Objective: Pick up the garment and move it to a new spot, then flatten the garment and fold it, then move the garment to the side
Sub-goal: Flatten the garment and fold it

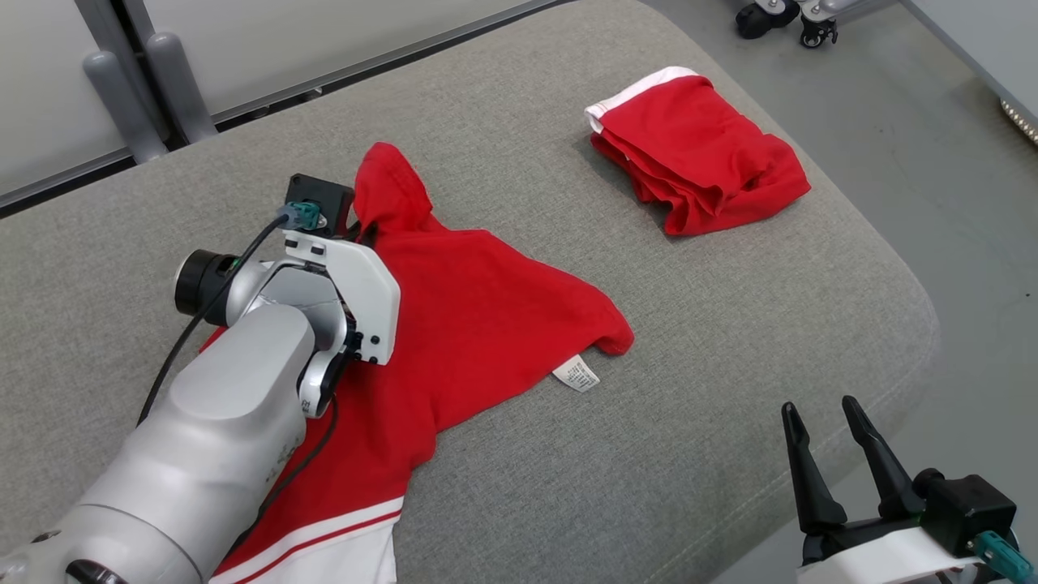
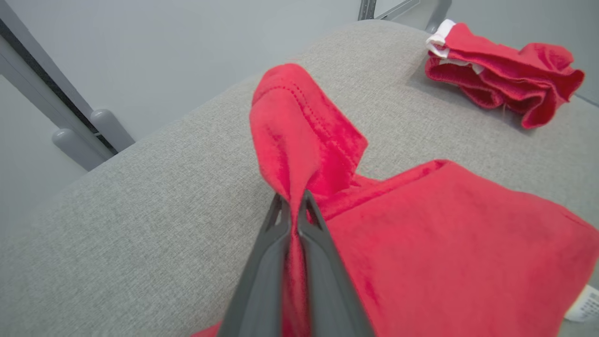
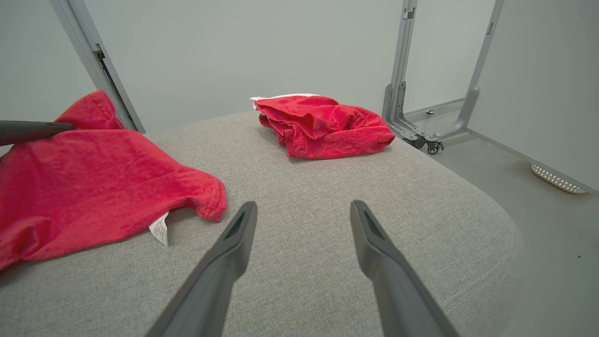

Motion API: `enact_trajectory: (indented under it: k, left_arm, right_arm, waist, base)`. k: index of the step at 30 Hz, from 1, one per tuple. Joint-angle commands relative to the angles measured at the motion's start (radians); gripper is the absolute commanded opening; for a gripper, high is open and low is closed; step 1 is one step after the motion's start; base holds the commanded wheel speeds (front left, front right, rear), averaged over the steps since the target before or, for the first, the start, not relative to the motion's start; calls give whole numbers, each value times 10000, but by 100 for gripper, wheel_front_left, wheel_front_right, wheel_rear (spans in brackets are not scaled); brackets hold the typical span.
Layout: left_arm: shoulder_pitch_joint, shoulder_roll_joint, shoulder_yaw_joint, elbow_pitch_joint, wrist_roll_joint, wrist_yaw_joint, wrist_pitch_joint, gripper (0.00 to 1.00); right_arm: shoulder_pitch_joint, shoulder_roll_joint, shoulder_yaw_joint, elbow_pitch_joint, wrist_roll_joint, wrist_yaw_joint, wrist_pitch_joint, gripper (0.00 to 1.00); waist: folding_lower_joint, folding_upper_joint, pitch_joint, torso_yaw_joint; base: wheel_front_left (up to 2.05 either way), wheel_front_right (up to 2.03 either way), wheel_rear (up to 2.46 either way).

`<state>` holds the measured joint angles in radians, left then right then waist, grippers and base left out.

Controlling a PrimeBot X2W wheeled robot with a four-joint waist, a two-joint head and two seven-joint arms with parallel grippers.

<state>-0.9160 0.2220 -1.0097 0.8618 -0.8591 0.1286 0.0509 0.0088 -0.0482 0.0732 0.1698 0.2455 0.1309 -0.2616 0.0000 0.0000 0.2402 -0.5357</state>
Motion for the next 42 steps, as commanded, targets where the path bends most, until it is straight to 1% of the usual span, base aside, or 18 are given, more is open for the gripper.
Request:
enact_trajectory:
  k: [1, 2, 3, 5, 9, 11, 14, 18, 19, 20, 21, 24, 27, 29, 32, 33, 37, 42]
  left_arm:
    - [-183, -34, 45, 122, 21, 20, -179, 0]
    - [-241, -89, 41, 271, 76, 47, -341, 1]
    - [-202, -185, 104, 392, -14, 8, -479, 42]
    - [-165, -298, 199, 575, -52, -39, -866, 100]
    - [245, -467, 846, 301, -390, 117, -2505, 100]
    - [628, -447, 1284, -129, -480, 259, -2983, 100]
    - [1409, -108, 2174, -1313, -261, 590, -3158, 100]
    - [3681, 304, 3668, -3654, 672, 1173, -3141, 100]
    - [4201, 330, 4033, -4218, 930, 1268, -3147, 100]
    - [4201, 330, 4033, -4218, 930, 1268, -3147, 100]
    - [4842, 398, 4411, -4732, 1148, 1401, -3151, 100]
    - [6718, 381, 5386, -5955, 1766, 1546, -3154, 100]
    - [8310, 294, 6172, -6712, 2375, 1349, -3149, 100]
    - [9132, 210, 6623, -6980, 2740, 1115, -3148, 100]
    - [10099, -32, 7346, -7172, 3166, 525, -3147, 100]
    - [10524, -161, 7696, -7224, 3540, 116, -3149, 100]
    - [11049, -448, 8304, -7146, 4236, -639, -3151, 100]
    - [11504, -983, 9146, -7220, 4958, -1250, -3150, 100]
  right_arm:
    - [-106, -47, -41, -7, 28, -3, -47, 100]
    - [-63, -48, -96, -7, 10, -3, -48, 100]
    - [-12, -45, -133, -10, -17, -3, -47, 100]
    - [56, -47, -173, -7, -84, -3, -47, 100]
    - [125, -52, -454, -135, -388, -3, -48, 100]
    - [190, -52, -615, -190, -584, -3, -47, 100]
    - [248, -53, -889, -282, -918, -3, -47, 100]
    - [368, -85, -1128, -306, -1317, -3, -48, 100]
    - [395, -124, -1212, -305, -1383, -3, -48, 100]
    - [395, -124, -1212, -305, -1383, -3, -48, 100]
    - [417, -176, -1238, -297, -1420, -3, -48, 100]
    - [581, -276, -1406, -221, -1496, -3, -48, 100]
    - [729, -286, -1489, -142, -1486, -3, -48, 100]
    - [868, -280, -1523, -81, -1469, -3, -48, 100]
    - [1024, -252, -1528, 16, -1438, -3, -47, 100]
    - [1100, -235, -1496, 107, -1462, -3, -47, 100]
    - [1241, -190, -1407, 236, -1473, -3, -48, 100]
    - [1252, -131, -1154, 354, -1474, -3, -47, 100]
  waist:
    - [0, 0, 11, 26]
    - [0, 0, 10, 88]
    - [0, 0, 1, 168]
    - [0, 0, -63, 348]
    - [0, 0, -380, 868]
    - [0, 0, -610, 1224]
    - [0, 0, -981, 1797]
    - [0, 0, -1481, 2513]
    - [0, 0, -1630, 2702]
    - [0, 0, -1630, 2702]
    - [0, 0, -1755, 2850]
    - [0, 0, -2133, 3362]
    - [0, 0, -2341, 3815]
    - [0, 0, -2448, 4125]
    - [0, 0, -2596, 4524]
    - [0, 0, -2687, 4743]
    - [0, 0, -2854, 5075]
    - [0, 0, -3051, 5182]
  base:
    - [0, 0, 0]
    - [0, 0, 0]
    - [0, 0, 0]
    - [0, 0, 0]
    - [0, 0, 0]
    - [0, 0, 0]
    - [0, 0, 0]
    - [0, 0, 0]
    - [0, 0, 0]
    - [0, 0, 0]
    - [0, 0, 0]
    - [0, 0, 0]
    - [0, 0, 0]
    - [0, 0, 0]
    - [0, 0, 0]
    - [0, 0, 0]
    - [0, 0, 0]
    - [0, 0, 0]
